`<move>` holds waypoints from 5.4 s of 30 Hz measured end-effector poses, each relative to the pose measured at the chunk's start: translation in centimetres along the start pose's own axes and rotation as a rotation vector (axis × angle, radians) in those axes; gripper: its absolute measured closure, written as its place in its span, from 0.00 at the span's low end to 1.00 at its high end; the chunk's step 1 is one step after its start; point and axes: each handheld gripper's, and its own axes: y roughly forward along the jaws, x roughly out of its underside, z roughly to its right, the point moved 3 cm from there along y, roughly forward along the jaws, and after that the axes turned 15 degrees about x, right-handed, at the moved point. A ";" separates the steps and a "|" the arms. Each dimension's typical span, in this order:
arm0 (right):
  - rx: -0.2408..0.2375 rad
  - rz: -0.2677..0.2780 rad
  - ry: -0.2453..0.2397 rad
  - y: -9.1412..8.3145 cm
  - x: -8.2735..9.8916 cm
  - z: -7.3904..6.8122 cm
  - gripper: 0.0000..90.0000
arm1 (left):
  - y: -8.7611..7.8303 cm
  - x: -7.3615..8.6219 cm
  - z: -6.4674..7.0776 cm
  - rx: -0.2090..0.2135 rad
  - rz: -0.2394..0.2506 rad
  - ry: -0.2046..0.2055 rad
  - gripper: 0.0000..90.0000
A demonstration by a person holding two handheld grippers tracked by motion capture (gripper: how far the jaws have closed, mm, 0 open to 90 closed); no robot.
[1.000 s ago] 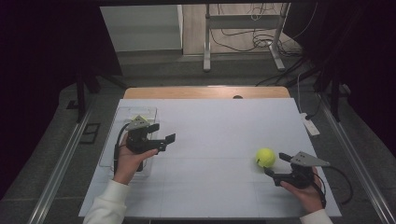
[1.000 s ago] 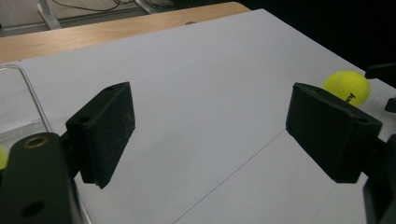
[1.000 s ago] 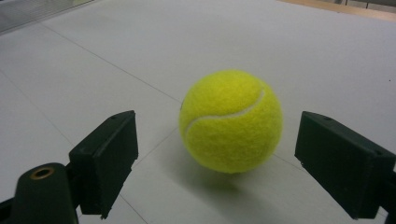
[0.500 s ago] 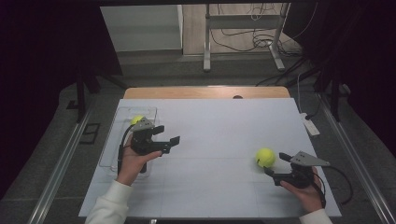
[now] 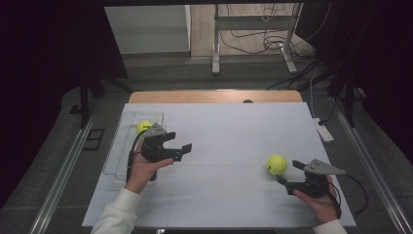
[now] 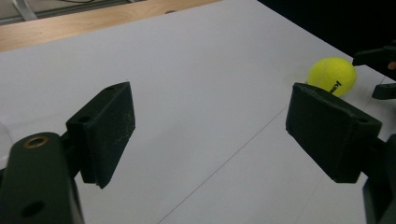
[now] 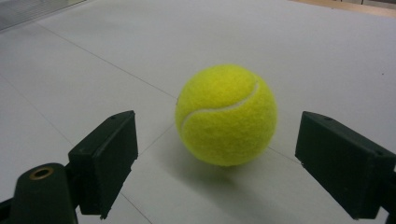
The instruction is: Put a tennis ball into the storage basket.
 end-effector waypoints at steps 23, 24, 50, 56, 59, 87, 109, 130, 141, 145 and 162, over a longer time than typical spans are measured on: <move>-0.004 -0.003 -0.013 -0.3 0.2 0.0 0.15 | 2.9 -0.5 2.2 0.022 -0.059 0.047 0.18; -0.005 -0.002 -0.010 -0.3 0.2 0.0 0.15 | 3.2 -0.5 2.3 0.030 -0.064 0.051 0.18; 0.004 -0.001 -0.005 -0.9 0.4 0.2 0.15 | 5.4 -0.7 3.1 0.068 -0.104 0.069 0.18; 0.002 -0.001 -0.006 -0.9 0.5 0.2 0.15 | 6.0 -0.6 3.2 0.072 -0.116 0.070 0.18; 0.002 -0.001 -0.004 -0.8 0.4 0.2 0.15 | 6.3 -0.5 3.2 0.074 -0.123 0.071 0.18; 0.002 -0.006 -0.004 -0.9 0.5 0.4 0.15 | 9.3 -0.6 4.5 0.124 -0.171 0.086 0.18; 0.002 -0.020 -0.005 -1.1 0.9 0.4 0.15 | 11.5 -1.2 5.9 0.168 -0.192 0.118 0.18; 0.003 -0.029 -0.004 -1.2 1.1 0.4 0.15 | 14.2 -1.7 7.2 0.208 -0.216 0.143 0.18; 0.001 -0.029 -0.006 -1.2 1.1 0.4 0.15 | 15.8 -2.2 7.8 0.220 -0.222 0.138 0.17; 0.001 -0.029 -0.006 -1.2 1.1 0.4 0.15 | 16.1 -2.2 7.9 0.225 -0.224 0.138 0.17; -0.001 -0.032 -0.009 -1.1 1.1 0.4 0.15 | 17.2 -2.2 8.2 0.235 -0.247 0.135 0.17</move>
